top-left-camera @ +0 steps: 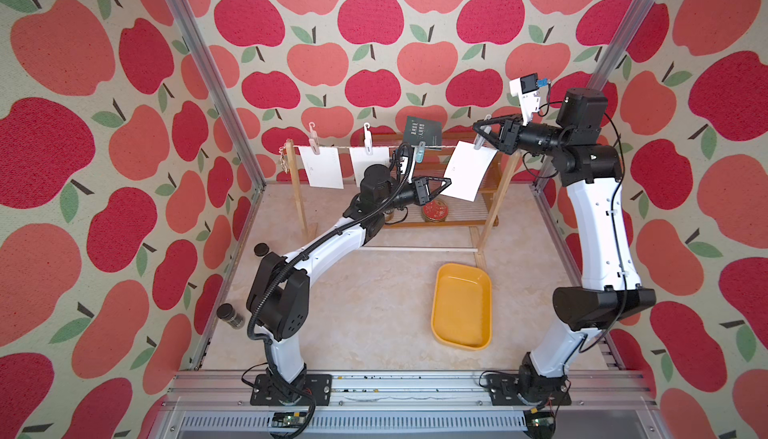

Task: Remove the postcards from the strings
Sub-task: Remove the clamp from the clothesline, then place the postcard at the center of the board.

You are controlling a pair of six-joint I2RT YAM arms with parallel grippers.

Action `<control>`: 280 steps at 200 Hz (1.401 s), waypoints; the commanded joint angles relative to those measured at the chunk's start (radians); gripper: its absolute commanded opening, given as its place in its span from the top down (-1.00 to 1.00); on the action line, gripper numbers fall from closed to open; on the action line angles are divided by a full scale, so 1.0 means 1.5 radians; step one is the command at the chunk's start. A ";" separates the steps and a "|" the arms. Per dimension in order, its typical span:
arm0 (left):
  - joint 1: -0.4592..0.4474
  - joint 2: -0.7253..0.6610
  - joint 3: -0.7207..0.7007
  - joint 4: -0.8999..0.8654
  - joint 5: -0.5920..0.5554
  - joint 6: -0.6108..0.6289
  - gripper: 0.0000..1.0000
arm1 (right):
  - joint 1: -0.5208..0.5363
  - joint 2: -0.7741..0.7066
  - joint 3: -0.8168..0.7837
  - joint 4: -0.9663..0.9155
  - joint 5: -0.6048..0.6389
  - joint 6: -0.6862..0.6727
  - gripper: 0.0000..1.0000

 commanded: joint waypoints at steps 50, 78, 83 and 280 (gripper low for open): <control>-0.009 -0.004 -0.023 -0.012 -0.006 0.025 1.00 | 0.008 -0.038 0.012 0.028 0.051 0.019 0.53; -0.015 -0.017 -0.041 -0.026 -0.006 0.044 1.00 | 0.007 -0.046 0.009 0.026 0.055 0.017 0.53; -0.016 -0.020 -0.046 -0.026 -0.006 0.046 1.00 | 0.008 -0.047 0.009 0.026 0.056 0.017 0.53; -0.018 -0.232 -0.295 -0.215 -0.104 0.182 1.00 | 0.034 -0.183 -0.183 0.113 0.040 0.056 0.53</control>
